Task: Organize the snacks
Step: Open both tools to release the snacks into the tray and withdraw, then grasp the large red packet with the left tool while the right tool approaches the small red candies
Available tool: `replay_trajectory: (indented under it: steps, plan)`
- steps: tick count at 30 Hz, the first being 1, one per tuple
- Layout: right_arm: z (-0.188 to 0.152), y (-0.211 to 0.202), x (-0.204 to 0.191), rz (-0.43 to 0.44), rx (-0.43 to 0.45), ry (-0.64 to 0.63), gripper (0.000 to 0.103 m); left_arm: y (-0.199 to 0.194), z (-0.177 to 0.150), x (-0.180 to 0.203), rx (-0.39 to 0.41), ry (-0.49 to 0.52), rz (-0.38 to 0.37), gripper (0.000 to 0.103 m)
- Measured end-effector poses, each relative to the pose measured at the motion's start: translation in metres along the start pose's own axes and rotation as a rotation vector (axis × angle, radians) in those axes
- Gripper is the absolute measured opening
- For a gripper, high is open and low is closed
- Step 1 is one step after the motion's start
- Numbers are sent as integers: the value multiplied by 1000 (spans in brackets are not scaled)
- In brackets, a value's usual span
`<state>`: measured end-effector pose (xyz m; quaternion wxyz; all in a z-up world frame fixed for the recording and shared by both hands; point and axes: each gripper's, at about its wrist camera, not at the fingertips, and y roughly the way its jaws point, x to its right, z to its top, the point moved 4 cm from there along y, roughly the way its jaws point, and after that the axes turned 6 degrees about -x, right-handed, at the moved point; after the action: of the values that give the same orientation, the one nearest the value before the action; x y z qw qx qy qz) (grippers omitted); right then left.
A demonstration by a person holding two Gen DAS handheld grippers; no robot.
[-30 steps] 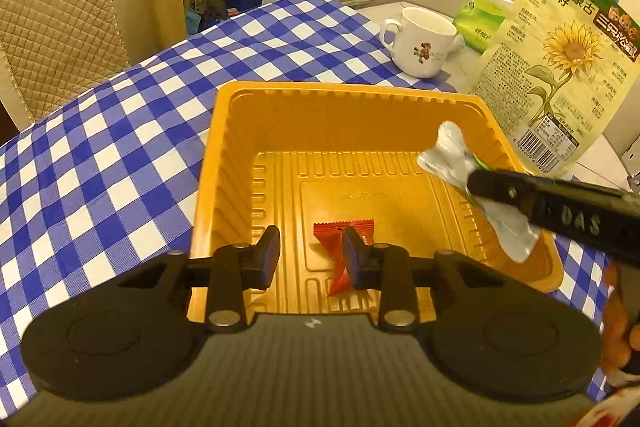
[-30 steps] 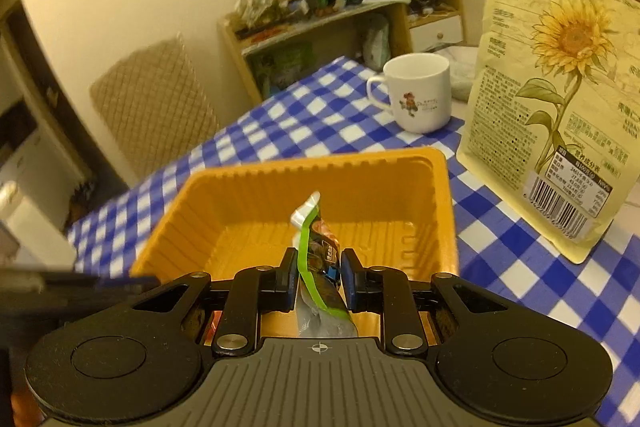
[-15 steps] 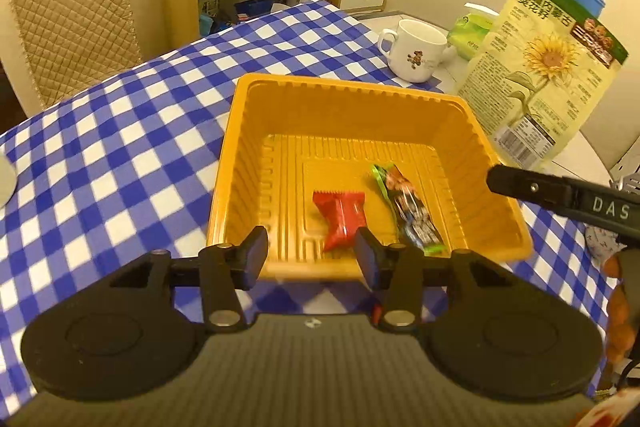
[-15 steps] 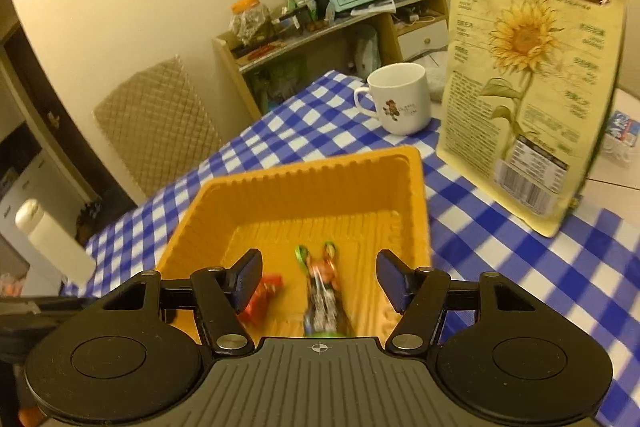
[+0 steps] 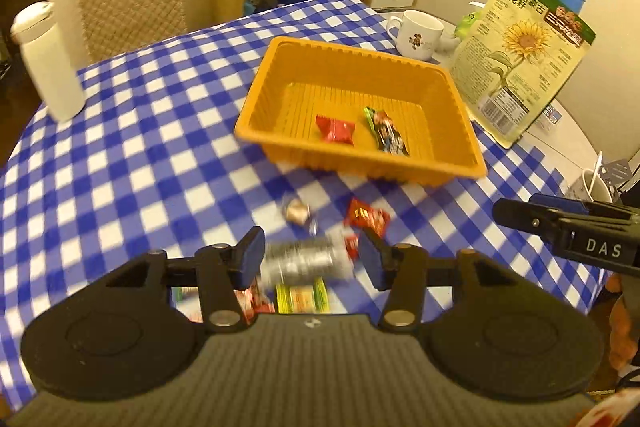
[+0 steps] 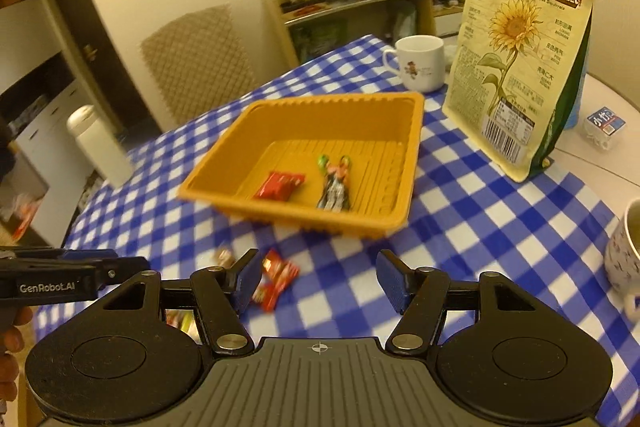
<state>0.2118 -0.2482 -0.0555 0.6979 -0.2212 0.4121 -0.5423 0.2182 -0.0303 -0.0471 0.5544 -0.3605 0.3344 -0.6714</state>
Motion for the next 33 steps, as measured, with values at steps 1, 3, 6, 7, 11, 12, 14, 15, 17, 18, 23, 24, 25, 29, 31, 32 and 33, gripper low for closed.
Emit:
replay_trajectory:
  steps: [1,3,6,7,11,12,14,15,17,18,23,24,25,29,31,32,33]
  plan:
    - [-4,-5,-1,7,-3,-9,63,-5,-6,2,2,-6,4,52]
    - [-14,-15,-3,19,-13,-28,63,-15,-19,7,5,-18,14,54]
    - [-27,-27,-6,34,-27,-56,63,-27,-37,13,7,-39,29,54]
    - [-32,-30,-7,38,-34,-65,63,-31,-43,14,5,-45,32,54]
    - [-50,-38,-9,61,-58,-87,63,-42,-65,19,-1,-63,55,54]
    - [-54,-40,-9,68,-63,-90,63,-44,-70,19,-3,-66,62,54]
    - [-61,-43,-10,77,-72,-95,63,-47,-79,20,-8,-72,72,54]
    - [-64,-44,-11,79,-78,-96,63,-48,-83,20,-11,-75,75,54]
    - [-70,-46,-12,88,-88,-100,63,-50,-90,20,-18,-81,83,54]
    - [-73,-46,-11,92,-94,-102,63,-51,-94,20,-21,-85,85,54]
    - [-82,-45,-12,97,-117,-109,63,-49,-105,19,-37,-98,89,54]
    - [-84,-45,-12,98,-119,-107,63,-48,-107,18,-40,-98,92,54]
    - [-85,-44,-12,98,-121,-106,63,-47,-109,18,-42,-98,95,54]
    - [-88,-39,-13,92,-140,-113,63,-43,-111,14,-42,-97,102,54]
    - [-89,-34,-14,94,-149,-112,63,-41,-112,10,-43,-91,111,54]
    - [-90,-32,-14,96,-151,-111,63,-39,-112,8,-45,-92,112,54]
    - [-90,-30,-15,95,-154,-111,63,-38,-112,5,-47,-95,111,54]
